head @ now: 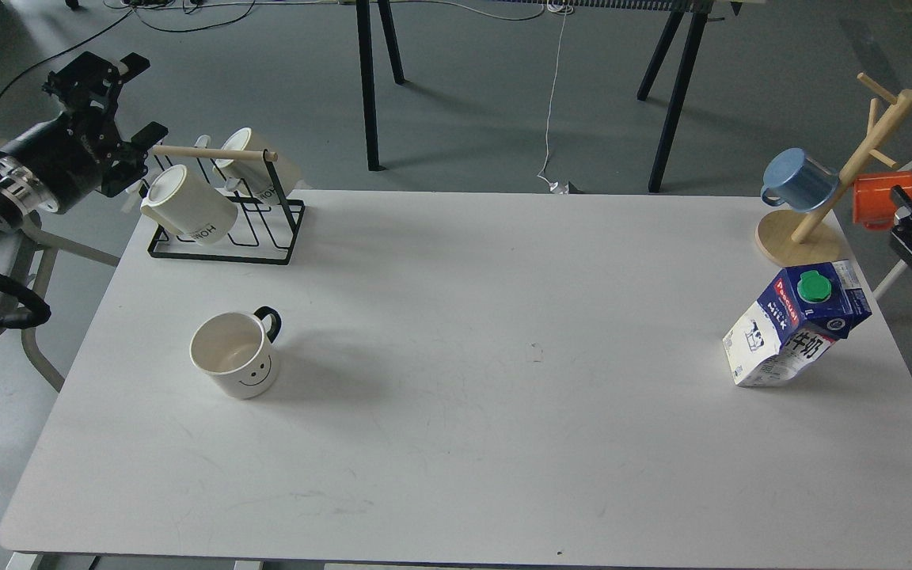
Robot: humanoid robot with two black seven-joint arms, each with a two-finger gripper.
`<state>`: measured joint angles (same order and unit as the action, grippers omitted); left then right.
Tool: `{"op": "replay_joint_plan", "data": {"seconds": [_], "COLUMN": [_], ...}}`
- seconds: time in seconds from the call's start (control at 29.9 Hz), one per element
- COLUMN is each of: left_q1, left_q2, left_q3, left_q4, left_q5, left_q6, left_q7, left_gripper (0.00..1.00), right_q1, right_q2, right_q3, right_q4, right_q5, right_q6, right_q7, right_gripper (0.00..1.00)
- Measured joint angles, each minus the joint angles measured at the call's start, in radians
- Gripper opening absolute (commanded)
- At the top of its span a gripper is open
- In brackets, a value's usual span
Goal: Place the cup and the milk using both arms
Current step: 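Move the left gripper down toward the white mug's rim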
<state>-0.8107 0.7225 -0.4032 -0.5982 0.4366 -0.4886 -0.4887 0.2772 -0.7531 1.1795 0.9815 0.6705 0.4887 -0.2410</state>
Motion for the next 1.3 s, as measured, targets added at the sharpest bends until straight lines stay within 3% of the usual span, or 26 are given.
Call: {"op": "replay_joint_plan", "data": {"seconds": [0.57, 0.8, 1.0, 1.14, 1.3], "left_q1": [-0.003, -0.062, -0.062, -0.034, -0.016], "left_q2": [0.002, 0.039, 0.081, 0.126, 0.141], "left_q3": [0.007, 0.01, 0.016, 0.067, 0.143], "left_q4": [0.017, -0.012, -0.154, -0.247, -0.301], "left_q5": [-0.023, 0.484, 1.05, 1.266, 1.337], "left_q6": [0.0, 0.0, 0.005, 0.093, 0.187], "left_q7": [0.0, 0.0, 0.0, 0.0, 0.0], "left_gripper": [1.0, 1.0, 1.0, 1.0, 1.0], "right_q1": [0.001, 0.001, 0.001, 0.001, -0.003], "right_q2": [0.001, 0.0, -0.003, -0.008, -0.008], "right_q3": [0.015, 0.028, 0.039, 0.04, 0.038], "right_q4": [0.003, 0.008, 0.006, 0.004, 0.003], "right_q5": [0.001, 0.003, 0.003, 0.003, 0.002], "right_q6": [0.0, 0.0, 0.0, 0.0, 0.0], "right_q7": [0.003, 0.004, 0.005, 0.005, 0.005], "right_gripper": [0.97, 0.97, 0.97, 0.97, 0.97]}}
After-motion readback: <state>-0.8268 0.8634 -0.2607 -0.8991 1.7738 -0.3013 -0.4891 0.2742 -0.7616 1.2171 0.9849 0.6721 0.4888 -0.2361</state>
